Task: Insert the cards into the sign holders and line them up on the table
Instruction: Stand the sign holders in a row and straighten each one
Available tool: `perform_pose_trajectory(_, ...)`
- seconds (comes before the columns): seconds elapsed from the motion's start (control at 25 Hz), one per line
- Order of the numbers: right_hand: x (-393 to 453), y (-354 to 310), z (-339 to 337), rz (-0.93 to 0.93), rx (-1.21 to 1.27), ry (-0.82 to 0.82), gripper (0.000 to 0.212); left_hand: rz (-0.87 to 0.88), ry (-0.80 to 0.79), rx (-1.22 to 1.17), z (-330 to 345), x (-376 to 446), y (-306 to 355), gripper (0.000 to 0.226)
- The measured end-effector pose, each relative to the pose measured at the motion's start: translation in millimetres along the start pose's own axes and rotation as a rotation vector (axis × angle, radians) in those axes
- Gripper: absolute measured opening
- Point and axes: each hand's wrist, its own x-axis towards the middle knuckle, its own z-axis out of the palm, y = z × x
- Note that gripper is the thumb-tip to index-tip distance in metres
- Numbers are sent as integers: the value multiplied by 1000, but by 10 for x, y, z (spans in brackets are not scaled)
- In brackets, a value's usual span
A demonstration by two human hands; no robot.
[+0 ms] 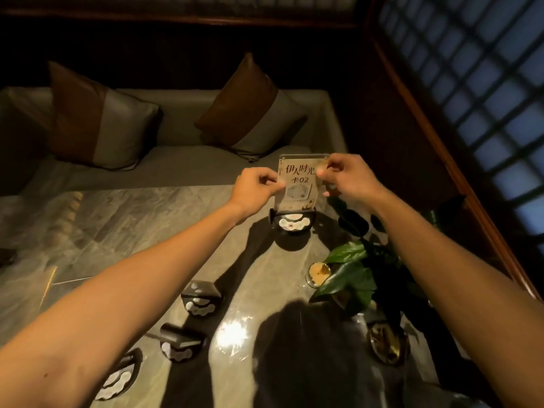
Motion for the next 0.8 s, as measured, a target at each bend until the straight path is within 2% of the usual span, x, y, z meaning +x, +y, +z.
perform_pose_trajectory(0.12, 466, 66, -381, 8, -49, -30, 11, -14, 37, -13, 292, 421, 151, 7)
perform_pose_trajectory(0.24, 906, 312, -693, -39, -205, -43, 6, -41, 45, -17, 635, 861, 204, 6)
perform_pose_trajectory(0.36, 1230, 703, -823, -58, -327, 6, 12, -101, 47, 11, 1018, 1252, 123, 12)
perform_pose_trajectory(0.56, 1504, 1327, -936, 4, -343, 24, 12, -186, -13, 9, 1575, 1620, -133, 13)
perform_pose_trajectory(0.8, 1615, 1685, -1055, 116, -345, 46, 16, -190, -63, 29, 1959, 1764, -179, 13)
